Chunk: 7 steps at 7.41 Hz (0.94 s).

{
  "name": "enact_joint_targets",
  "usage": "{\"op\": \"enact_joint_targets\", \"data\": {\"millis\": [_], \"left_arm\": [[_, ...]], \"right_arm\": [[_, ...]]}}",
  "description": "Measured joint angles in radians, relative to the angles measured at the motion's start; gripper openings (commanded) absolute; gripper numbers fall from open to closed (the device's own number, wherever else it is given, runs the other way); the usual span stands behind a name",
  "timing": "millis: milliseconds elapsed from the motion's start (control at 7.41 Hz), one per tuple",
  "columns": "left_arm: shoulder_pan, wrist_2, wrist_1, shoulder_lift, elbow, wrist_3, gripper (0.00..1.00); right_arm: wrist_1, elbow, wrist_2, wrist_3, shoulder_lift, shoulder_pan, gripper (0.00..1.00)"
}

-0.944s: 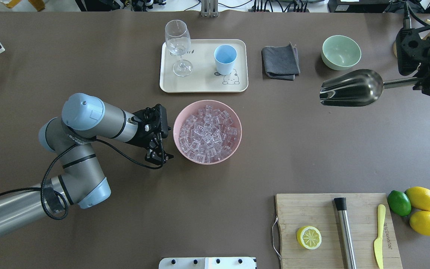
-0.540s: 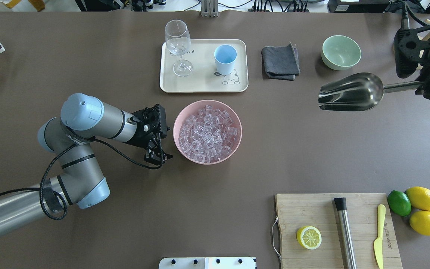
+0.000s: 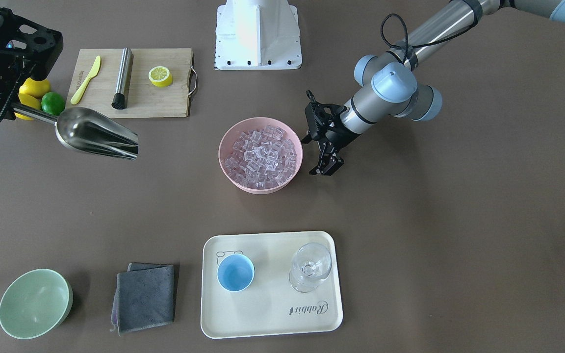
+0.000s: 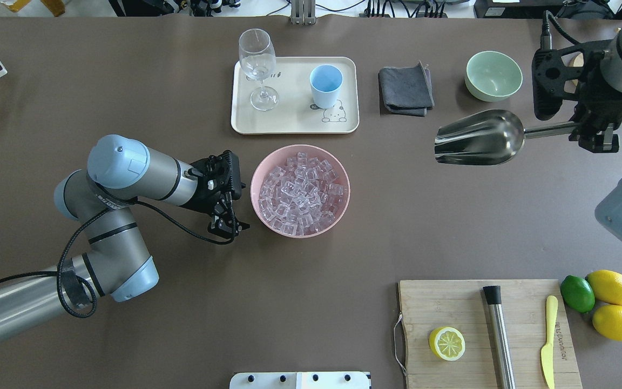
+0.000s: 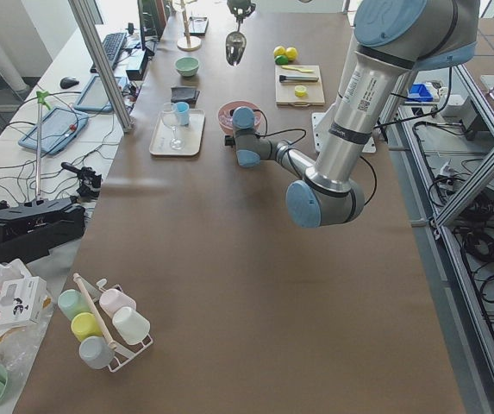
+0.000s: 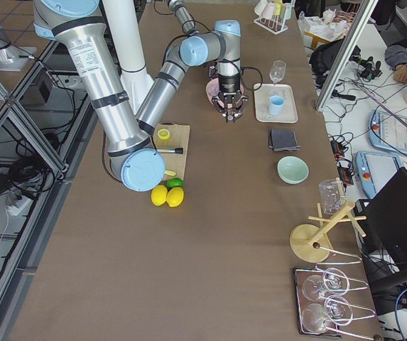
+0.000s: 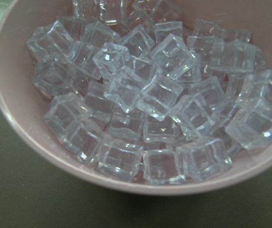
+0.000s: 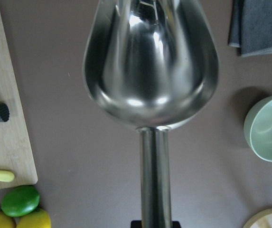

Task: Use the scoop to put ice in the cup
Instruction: 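Carry the metal scoop with the right gripper toward the ice bowl, then lower the scoop into the ice bowl while the left gripper holds it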

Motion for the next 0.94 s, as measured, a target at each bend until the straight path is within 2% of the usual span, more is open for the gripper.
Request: {"op": "enact_joint_targets", "data": {"millis": [135, 405, 944], "left_arm": [[0.000, 0.000, 0.000, 0.000, 0.000, 0.000, 0.99], [0.000, 0.000, 0.000, -0.001, 0.000, 0.000, 0.99], [0.001, 0.000, 0.000, -0.001, -0.002, 0.000, 0.99]], "right_arm": [[-0.006, 0.005, 0.037, 0.015, 0.031, -0.012, 0.00], [-0.046, -0.007, 0.056, 0.111, 0.126, -0.078, 0.00], [-0.169, -0.191, -0.027, 0.176, 0.354, -0.175, 0.00]]}}
